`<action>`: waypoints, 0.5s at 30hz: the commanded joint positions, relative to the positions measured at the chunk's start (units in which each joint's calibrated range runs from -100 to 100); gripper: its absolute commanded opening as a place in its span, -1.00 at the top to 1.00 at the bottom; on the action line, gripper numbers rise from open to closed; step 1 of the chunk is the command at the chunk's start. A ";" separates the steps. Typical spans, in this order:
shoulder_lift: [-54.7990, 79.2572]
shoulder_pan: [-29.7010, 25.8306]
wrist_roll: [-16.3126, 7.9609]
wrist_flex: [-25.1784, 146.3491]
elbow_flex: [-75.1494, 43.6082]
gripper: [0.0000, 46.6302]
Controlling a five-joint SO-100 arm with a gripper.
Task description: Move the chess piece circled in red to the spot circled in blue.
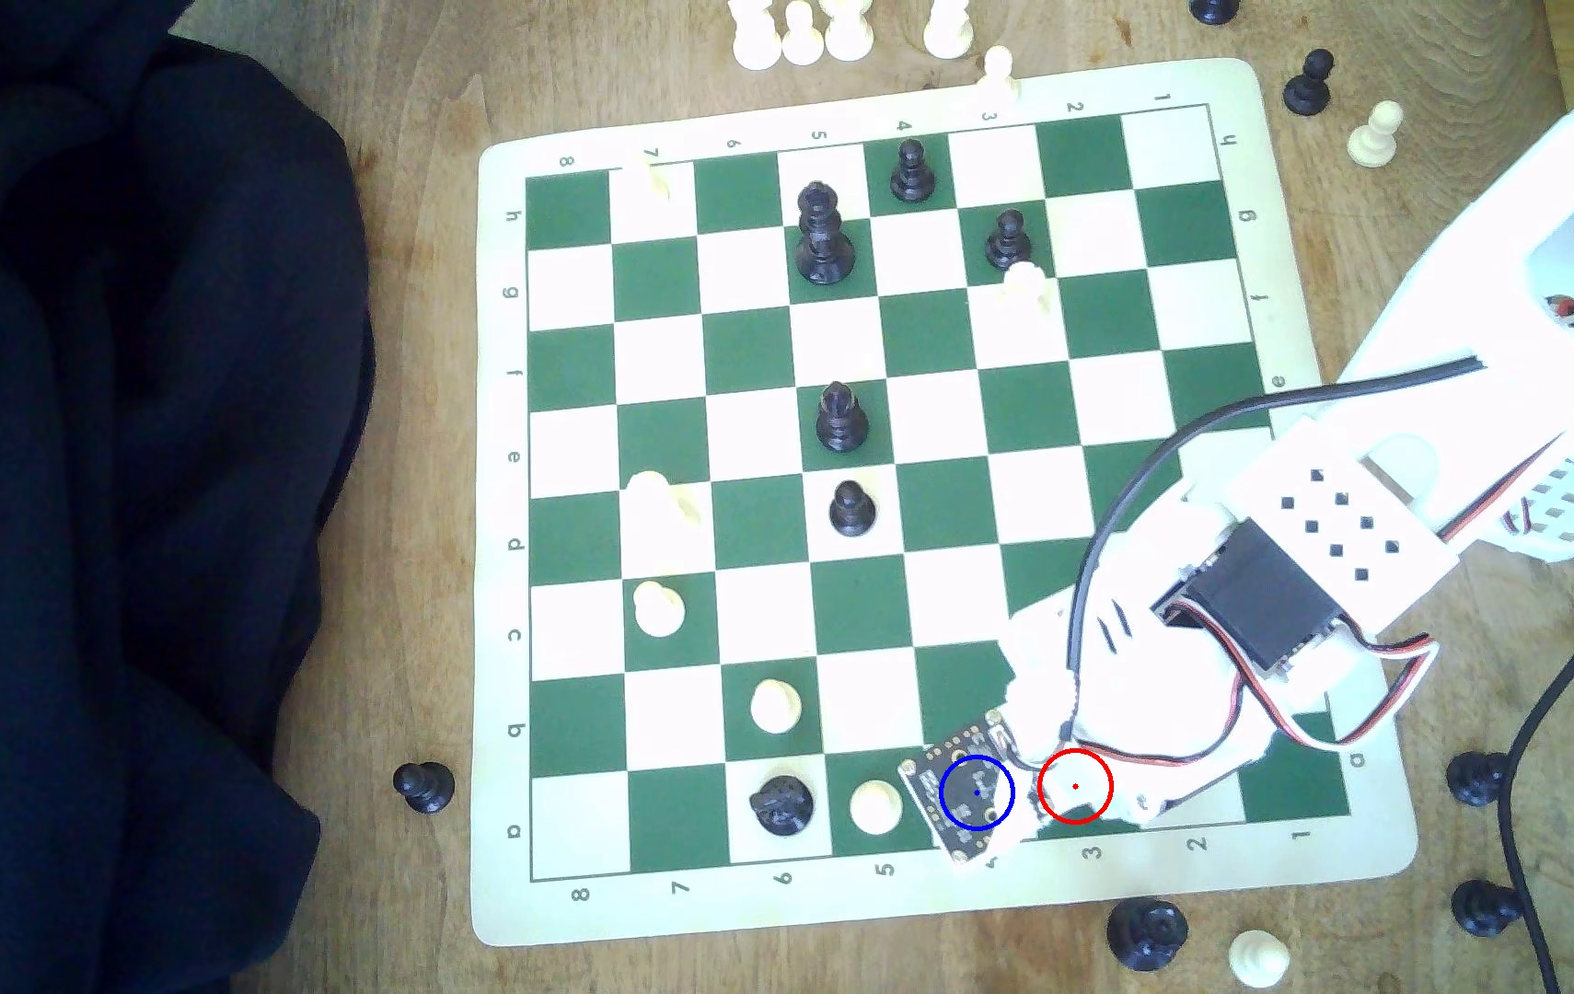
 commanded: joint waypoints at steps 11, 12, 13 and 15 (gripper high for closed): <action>-6.80 -0.12 -1.17 14.26 -17.60 0.77; -5.69 -0.05 -1.22 14.83 -19.69 0.77; -4.42 0.11 -1.22 15.08 -21.68 0.77; -0.77 0.89 -1.22 15.16 -26.03 0.77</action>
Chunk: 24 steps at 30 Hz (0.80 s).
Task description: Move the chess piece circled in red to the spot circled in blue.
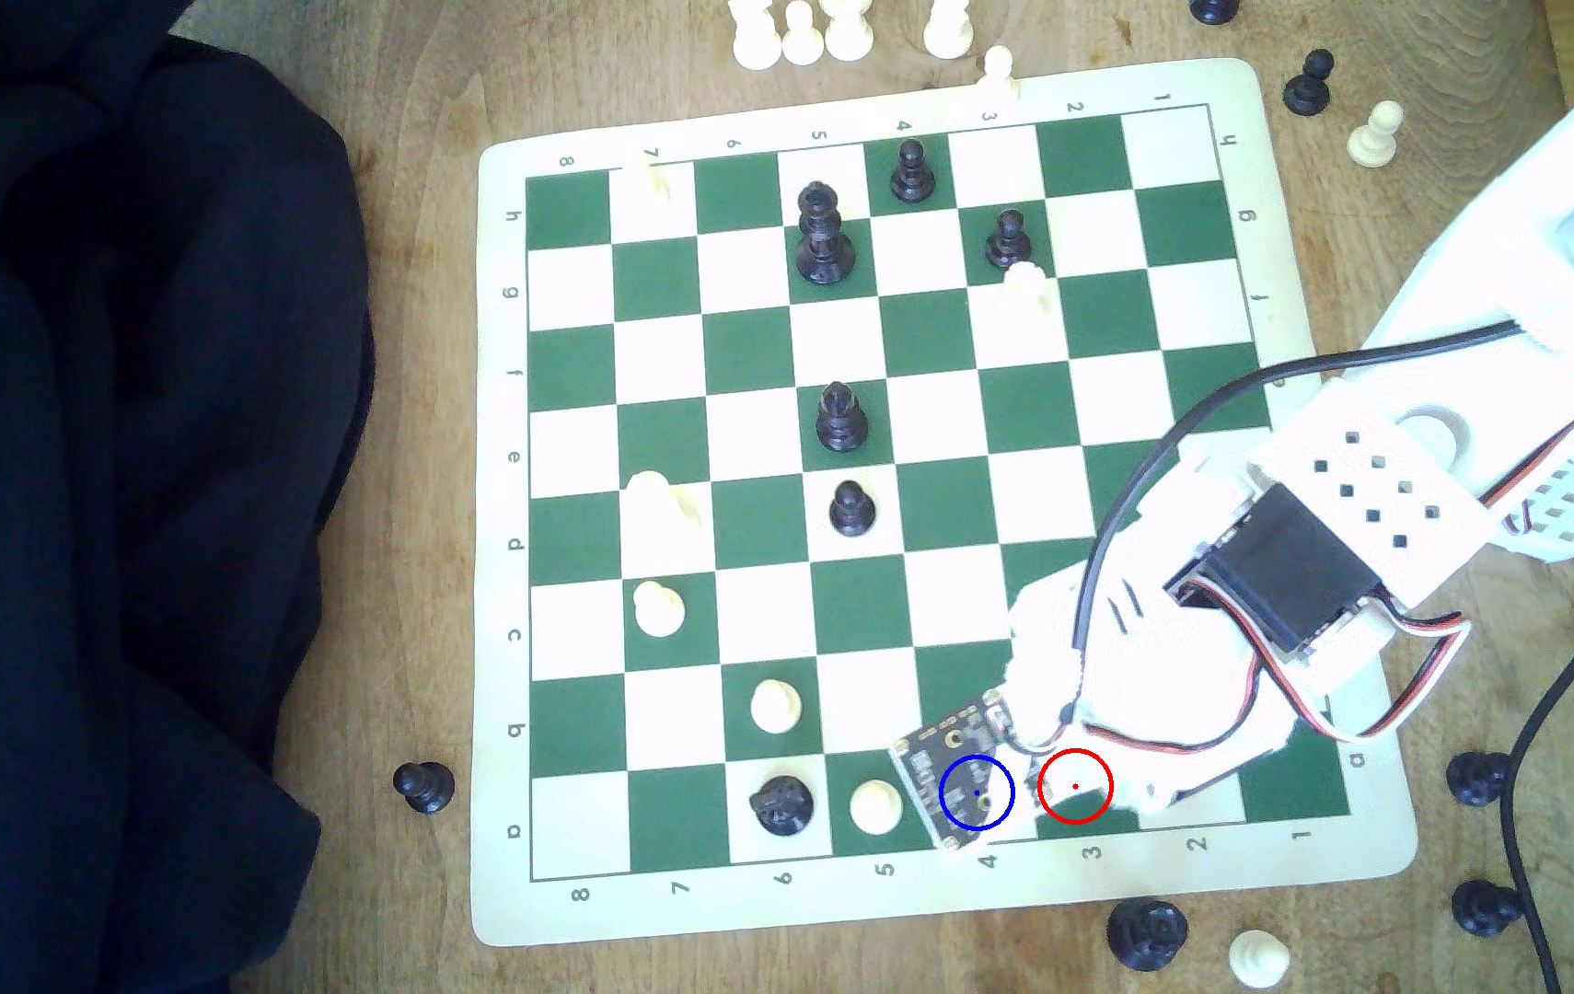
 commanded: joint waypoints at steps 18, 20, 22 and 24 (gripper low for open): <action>18.46 2.85 0.05 -2.79 -18.19 0.77; 18.97 2.62 0.10 -2.87 -18.19 0.77; 19.82 2.46 0.24 -3.03 -18.19 0.77; 20.24 2.46 0.29 -3.03 -18.19 0.77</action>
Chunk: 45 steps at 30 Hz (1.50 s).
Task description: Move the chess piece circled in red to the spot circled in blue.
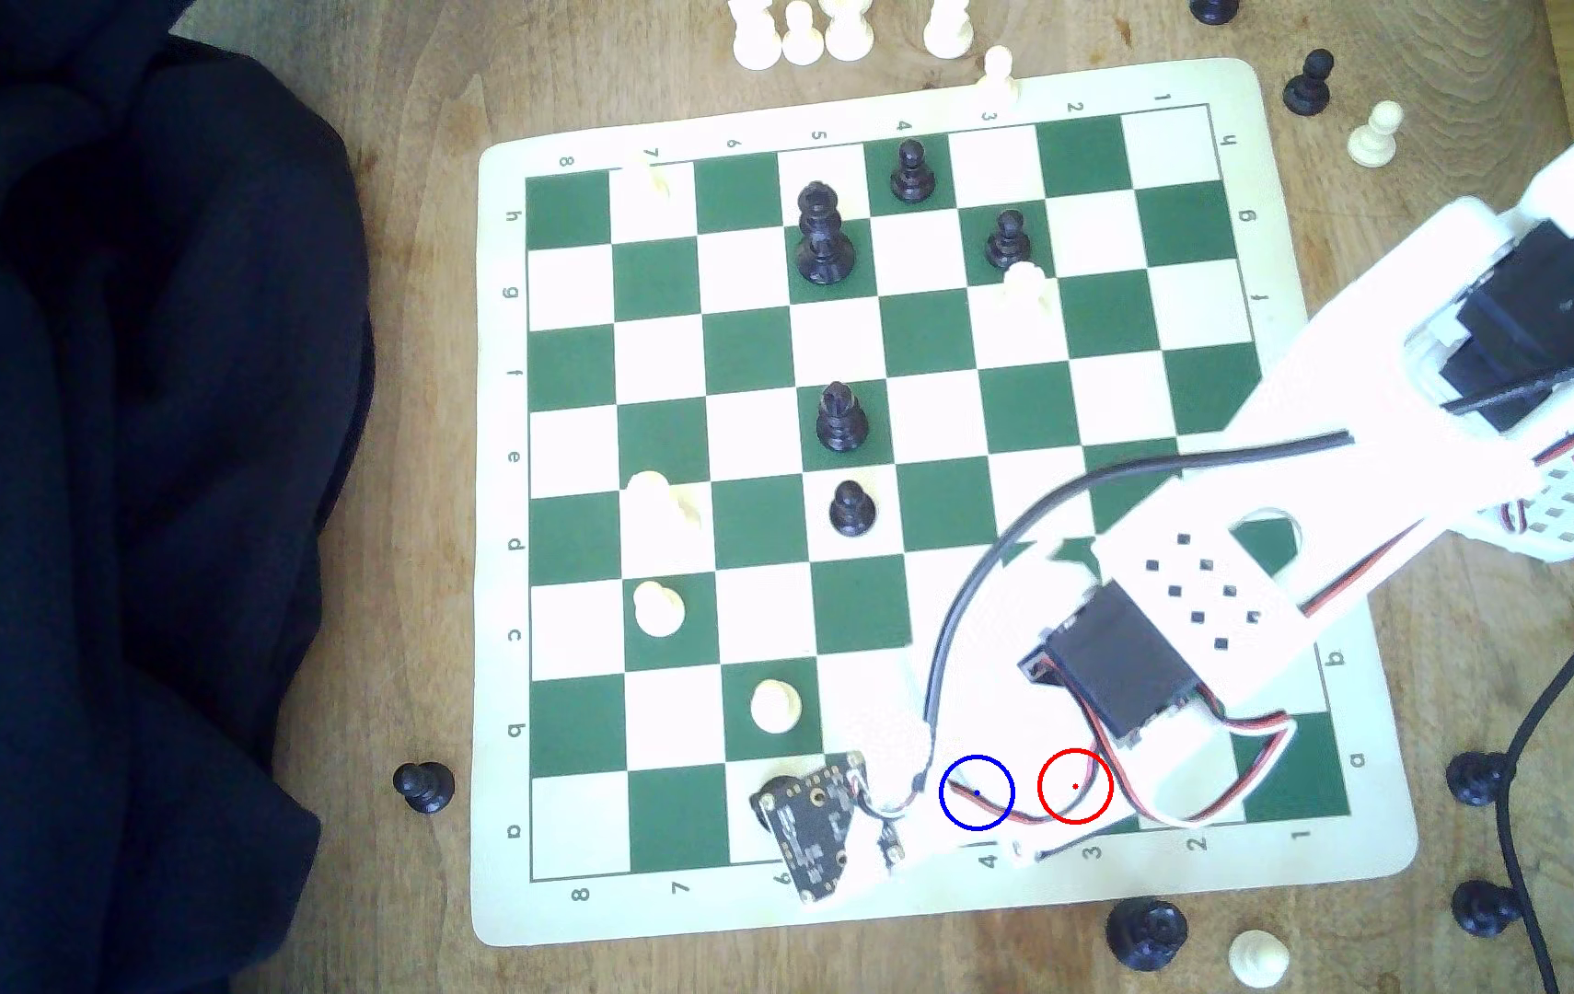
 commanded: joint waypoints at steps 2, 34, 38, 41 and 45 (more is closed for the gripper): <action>-0.45 0.03 0.34 -0.81 -3.73 0.77; -24.30 4.02 -0.10 5.91 10.41 -0.18; -31.43 4.10 -0.68 5.83 18.57 -0.19; -41.36 3.86 -1.32 2.88 32.17 -0.21; -56.05 5.98 -1.51 3.86 44.77 -0.22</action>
